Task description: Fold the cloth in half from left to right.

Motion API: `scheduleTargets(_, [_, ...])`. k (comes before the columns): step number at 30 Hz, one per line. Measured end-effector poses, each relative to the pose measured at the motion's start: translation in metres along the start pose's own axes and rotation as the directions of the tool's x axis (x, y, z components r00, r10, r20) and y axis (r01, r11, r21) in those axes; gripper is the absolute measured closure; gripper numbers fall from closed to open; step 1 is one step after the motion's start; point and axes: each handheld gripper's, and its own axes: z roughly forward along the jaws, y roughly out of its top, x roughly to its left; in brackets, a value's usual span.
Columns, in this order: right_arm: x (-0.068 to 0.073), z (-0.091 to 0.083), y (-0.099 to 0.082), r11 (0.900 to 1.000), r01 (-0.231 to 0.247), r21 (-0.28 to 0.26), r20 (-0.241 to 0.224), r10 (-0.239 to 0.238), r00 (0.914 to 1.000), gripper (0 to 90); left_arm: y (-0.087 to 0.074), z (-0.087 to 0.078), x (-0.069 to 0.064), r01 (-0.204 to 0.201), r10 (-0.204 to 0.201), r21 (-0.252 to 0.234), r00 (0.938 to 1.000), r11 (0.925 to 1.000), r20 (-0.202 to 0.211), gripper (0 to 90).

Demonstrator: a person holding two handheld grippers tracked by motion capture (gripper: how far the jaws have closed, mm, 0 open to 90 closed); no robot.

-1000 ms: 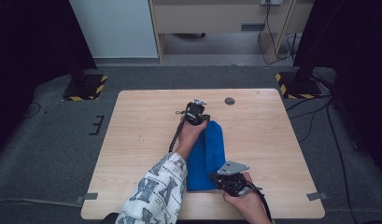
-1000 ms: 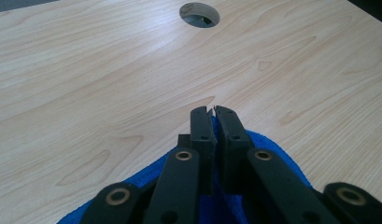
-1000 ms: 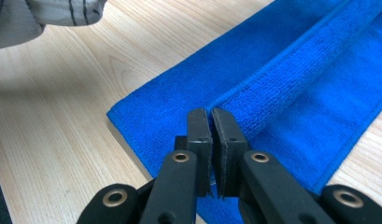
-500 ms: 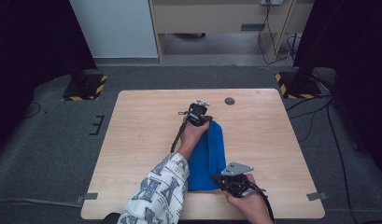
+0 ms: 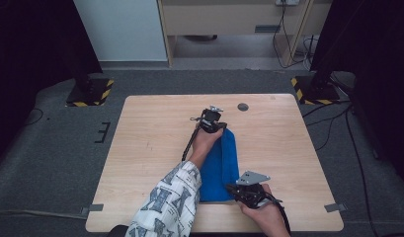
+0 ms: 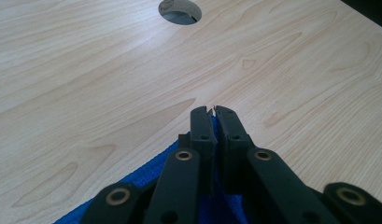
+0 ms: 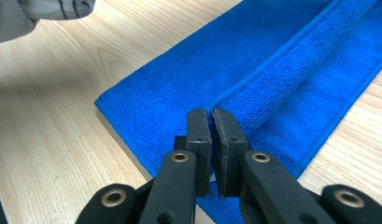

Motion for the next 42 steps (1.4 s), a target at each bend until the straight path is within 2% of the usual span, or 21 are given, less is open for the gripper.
scheduleTargets(6, [-0.001, -0.002, -0.001, 0.9999, 0.005, 0.011, 0.007, -0.005, 1.0, 85.6, 0.001, 0.002, -0.003, -0.002, 0.002, -0.001, 1.0, 1.0, 0.005, 85.5])
scheduleTargets(9, [-0.004, -0.002, -0.002, 0.9997, -0.007, 0.025, 0.015, 0.006, 0.9999, 78.4, 0.0, 0.003, -0.002, 0.003, -0.003, -0.002, 1.0, 1.0, 0.002, 80.3])
scheduleTargets(11, [-0.005, -0.002, -0.003, 0.9997, -0.011, 0.023, 0.022, 0.01, 0.9997, 77.3, 0.0, 0.004, -0.001, 0.004, -0.004, -0.002, 1.0, 1.0, 0.006, 78.9])
scheduleTargets(18, [-0.007, -0.003, -0.003, 0.9996, -0.012, 0.024, 0.03, 0.012, 0.9995, 75.7, 0.0, 0.004, -0.002, -0.005, 0.005, 0.001, 0.9999, 1.0, 0.016, 79.8])
scheduleTargets(22, [-0.007, -0.003, -0.004, 0.9995, -0.012, 0.03, 0.036, 0.011, 0.9993, 73.7, 0.0, 0.005, -0.002, 0.008, -0.008, -0.017, 0.9993, 0.9998, 0.037, 78.6])
scheduleTargets(28, [-0.011, -0.006, -0.005, 0.999, -0.031, 0.032, 0.048, 0.03, 0.9984, 67.8, 0.001, 0.004, -0.004, 0.004, -0.002, -0.035, 0.9982, 0.9994, 0.06, 74.0])
scheduleTargets(42, [-0.013, -0.006, -0.006, 0.999, -0.029, 0.035, 0.052, 0.027, 0.9983, 66.4, 0.001, 0.004, -0.006, -0.006, 0.009, -0.04, 0.9969, 0.9992, 0.078, 72.9])
